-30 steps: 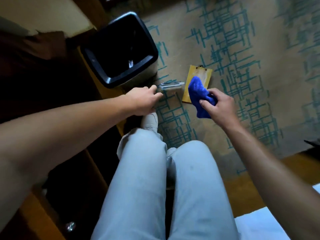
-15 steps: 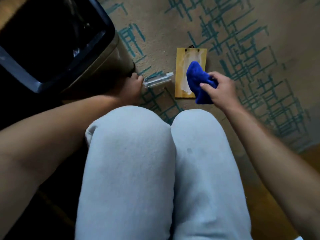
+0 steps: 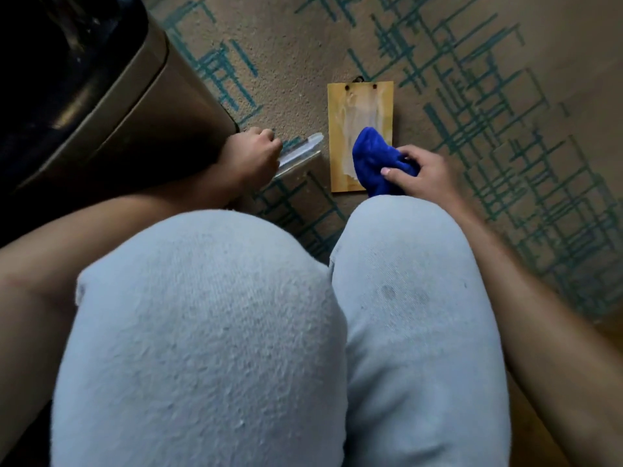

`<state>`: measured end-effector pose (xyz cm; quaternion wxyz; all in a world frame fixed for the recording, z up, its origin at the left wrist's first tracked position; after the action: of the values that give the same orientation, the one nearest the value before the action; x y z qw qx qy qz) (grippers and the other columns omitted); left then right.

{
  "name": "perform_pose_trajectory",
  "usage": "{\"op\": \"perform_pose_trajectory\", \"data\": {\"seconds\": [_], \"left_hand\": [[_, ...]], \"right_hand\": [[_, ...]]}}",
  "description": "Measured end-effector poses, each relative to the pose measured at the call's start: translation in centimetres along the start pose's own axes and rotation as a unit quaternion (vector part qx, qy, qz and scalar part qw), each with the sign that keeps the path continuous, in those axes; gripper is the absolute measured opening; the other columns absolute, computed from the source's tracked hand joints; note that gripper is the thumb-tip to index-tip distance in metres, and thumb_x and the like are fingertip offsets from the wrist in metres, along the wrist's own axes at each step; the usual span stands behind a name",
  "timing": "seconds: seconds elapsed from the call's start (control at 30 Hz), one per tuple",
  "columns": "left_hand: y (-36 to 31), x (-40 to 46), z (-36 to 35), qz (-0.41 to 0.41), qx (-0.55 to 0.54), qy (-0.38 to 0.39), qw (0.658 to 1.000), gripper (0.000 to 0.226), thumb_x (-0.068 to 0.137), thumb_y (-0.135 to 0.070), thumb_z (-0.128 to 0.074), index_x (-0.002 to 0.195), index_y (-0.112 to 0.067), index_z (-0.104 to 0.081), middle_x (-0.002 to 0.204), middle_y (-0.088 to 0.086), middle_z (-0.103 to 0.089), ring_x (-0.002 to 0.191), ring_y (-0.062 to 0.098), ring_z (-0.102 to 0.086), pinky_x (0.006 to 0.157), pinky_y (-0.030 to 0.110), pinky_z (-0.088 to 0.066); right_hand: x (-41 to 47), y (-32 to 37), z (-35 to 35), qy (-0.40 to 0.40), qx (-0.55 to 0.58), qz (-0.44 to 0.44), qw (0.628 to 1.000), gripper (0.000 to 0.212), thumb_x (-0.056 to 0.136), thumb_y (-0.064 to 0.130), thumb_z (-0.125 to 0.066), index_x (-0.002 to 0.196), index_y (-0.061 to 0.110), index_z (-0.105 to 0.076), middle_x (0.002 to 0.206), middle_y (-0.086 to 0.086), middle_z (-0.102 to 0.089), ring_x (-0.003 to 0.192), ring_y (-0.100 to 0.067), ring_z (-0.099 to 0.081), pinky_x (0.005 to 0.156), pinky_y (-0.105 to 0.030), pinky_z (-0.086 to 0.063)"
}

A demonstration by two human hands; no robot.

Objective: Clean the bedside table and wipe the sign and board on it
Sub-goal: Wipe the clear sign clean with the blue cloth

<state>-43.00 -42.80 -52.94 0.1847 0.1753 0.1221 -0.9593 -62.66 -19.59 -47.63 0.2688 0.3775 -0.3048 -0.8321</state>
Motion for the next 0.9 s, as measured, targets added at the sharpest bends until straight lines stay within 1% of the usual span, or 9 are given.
{"op": "perform_pose_trajectory", "data": {"seconds": [0.1,0.17,0.3,0.4,0.53,0.6,0.77,0.83,0.9], "left_hand": [[-0.6,0.7,0.6,0.034,-0.077,0.066,0.994,0.018,0.094,-0.023,-0.055,0.087,-0.007,-0.06,0.094,0.016,-0.063,0.09,0.036,-0.061,0.064,0.036,-0.045],[-0.9,1.1,1.5,0.09,-0.22,0.114,0.965,0.015,0.096,-0.023,-0.059,0.084,-0.014,-0.058,0.081,0.007,-0.062,0.072,0.025,-0.059,0.06,0.03,-0.045],[-1.8,0.3,3.9,0.127,-0.439,0.136,0.879,0.017,0.098,-0.021,-0.062,0.083,-0.013,-0.065,0.064,-0.002,-0.059,0.044,0.0,-0.051,0.043,0.014,-0.039],[-3.2,-0.4,7.7,0.06,-0.468,0.1,0.876,0.024,0.098,-0.021,-0.062,0.074,-0.02,-0.064,0.062,-0.004,-0.062,0.048,0.001,-0.053,0.052,0.017,-0.043],[-5.9,-1.4,15.4,-0.02,-0.457,0.043,0.888,0.027,0.096,-0.029,-0.062,0.086,-0.004,-0.067,0.066,0.001,-0.065,0.058,0.011,-0.057,0.059,0.028,-0.046],[-7.6,-2.2,19.5,-0.07,-0.455,0.015,0.888,0.036,0.092,-0.032,-0.061,0.092,0.004,-0.066,0.07,0.009,-0.065,0.064,0.017,-0.059,0.062,0.031,-0.047],[-11.1,-4.1,26.5,-0.147,-0.47,-0.046,0.869,0.042,0.091,-0.033,-0.064,0.092,0.009,-0.065,0.074,0.015,-0.067,0.069,0.026,-0.061,0.069,0.043,-0.049],[-12.4,-4.8,28.2,-0.154,-0.478,-0.067,0.862,0.044,0.09,-0.032,-0.065,0.092,0.011,-0.064,0.074,0.015,-0.067,0.069,0.028,-0.061,0.069,0.042,-0.049],[-13.7,-5.4,29.6,-0.152,-0.486,-0.069,0.858,0.038,0.091,-0.028,-0.065,0.092,0.01,-0.064,0.075,0.015,-0.066,0.069,0.028,-0.061,0.066,0.037,-0.049]], "right_hand": [[-0.6,0.1,0.6,-0.027,0.067,-0.025,0.997,0.016,0.088,0.008,-0.07,0.103,0.012,-0.068,0.088,0.004,-0.067,0.071,0.007,-0.058,0.071,-0.011,-0.045],[-0.9,0.1,1.2,-0.053,0.12,-0.046,0.99,0.014,0.088,0.006,-0.069,0.1,0.012,-0.067,0.087,0.005,-0.067,0.069,0.009,-0.059,0.068,-0.011,-0.047],[-1.1,0.4,2.0,-0.078,0.192,-0.078,0.975,0.011,0.078,0.016,-0.071,0.088,0.019,-0.07,0.095,-0.012,-0.073,0.087,-0.019,-0.067,0.087,-0.046,-0.054],[-1.1,0.9,3.0,-0.093,0.245,-0.099,0.96,0.013,0.073,0.024,-0.071,0.085,0.019,-0.072,0.097,-0.01,-0.075,0.093,-0.024,-0.07,0.094,-0.049,-0.053],[-2.2,5.3,4.8,-0.1,0.311,-0.058,0.943,0.011,0.089,0.026,-0.069,0.083,0.016,-0.069,0.079,0.002,-0.073,0.076,-0.012,-0.066,0.077,-0.034,-0.054],[-3.2,8.0,6.1,-0.097,0.356,-0.032,0.929,0.021,0.096,0.031,-0.063,0.089,0.011,-0.069,0.084,-0.005,-0.074,0.078,-0.017,-0.068,0.074,-0.03,-0.054],[-6.6,13.5,9.9,-0.073,0.438,0.065,0.894,0.041,0.096,0.04,-0.059,0.112,0.003,-0.07,0.112,-0.022,-0.072,0.104,-0.034,-0.07,0.097,-0.049,-0.054],[-7.8,14.5,11.2,-0.073,0.451,0.082,0.886,0.061,0.092,0.046,-0.064,0.121,-0.007,-0.061,0.122,-0.037,-0.059,0.105,-0.045,-0.065,0.102,-0.061,-0.046],[-9.0,15.1,12.4,-0.054,0.47,0.102,0.875,0.059,0.096,0.047,-0.057,0.126,-0.004,-0.059,0.127,-0.034,-0.058,0.113,-0.048,-0.061,0.105,-0.06,-0.044]]}}
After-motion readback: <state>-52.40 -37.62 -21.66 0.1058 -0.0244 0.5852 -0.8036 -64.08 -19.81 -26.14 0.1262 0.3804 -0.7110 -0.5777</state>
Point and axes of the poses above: each hand's wrist, its own x-axis towards the middle knuckle, its own z-axis out of the back of the hand, y = z × x, the point moved 1 cm from there along x, towards the middle knuckle
